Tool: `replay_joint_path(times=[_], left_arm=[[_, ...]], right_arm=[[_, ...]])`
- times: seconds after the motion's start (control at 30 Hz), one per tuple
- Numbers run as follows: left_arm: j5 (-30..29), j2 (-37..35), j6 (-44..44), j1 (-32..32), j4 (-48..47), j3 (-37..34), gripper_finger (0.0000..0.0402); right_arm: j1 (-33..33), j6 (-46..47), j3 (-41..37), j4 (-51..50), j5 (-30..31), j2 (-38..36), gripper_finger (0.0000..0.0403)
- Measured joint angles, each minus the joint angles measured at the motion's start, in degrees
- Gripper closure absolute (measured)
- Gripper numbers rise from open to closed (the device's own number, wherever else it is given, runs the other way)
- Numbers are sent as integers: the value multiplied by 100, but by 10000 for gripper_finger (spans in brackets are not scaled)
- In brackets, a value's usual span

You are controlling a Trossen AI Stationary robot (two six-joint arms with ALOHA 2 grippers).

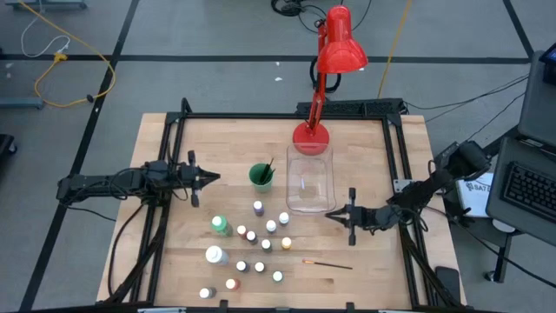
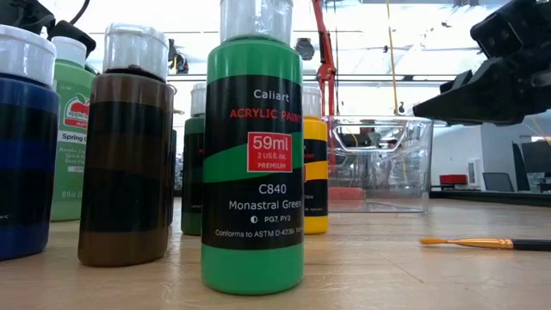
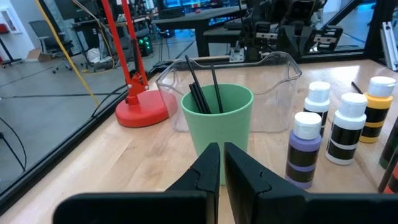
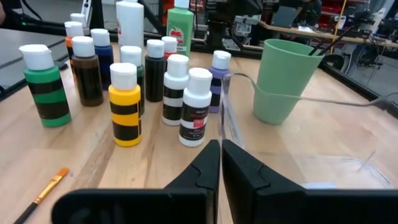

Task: Pick & Place Paint Supplies
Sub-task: Put the yellow paintbrush into the green cup

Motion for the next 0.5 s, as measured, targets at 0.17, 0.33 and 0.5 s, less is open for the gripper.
replay_joint_path(times=[0.17, 0.33, 0.5], left_arm=[[-123, 0, 50, 2, 129, 0, 376], [-311, 0, 134, 0, 379, 0, 376], [-341, 0, 568, 0, 499, 0, 376]], right_arm=[[2, 35, 2, 144, -18, 140, 384], [53, -84, 218, 313, -182, 60, 365], [606, -1098, 1916, -2240, 365, 29, 354]])
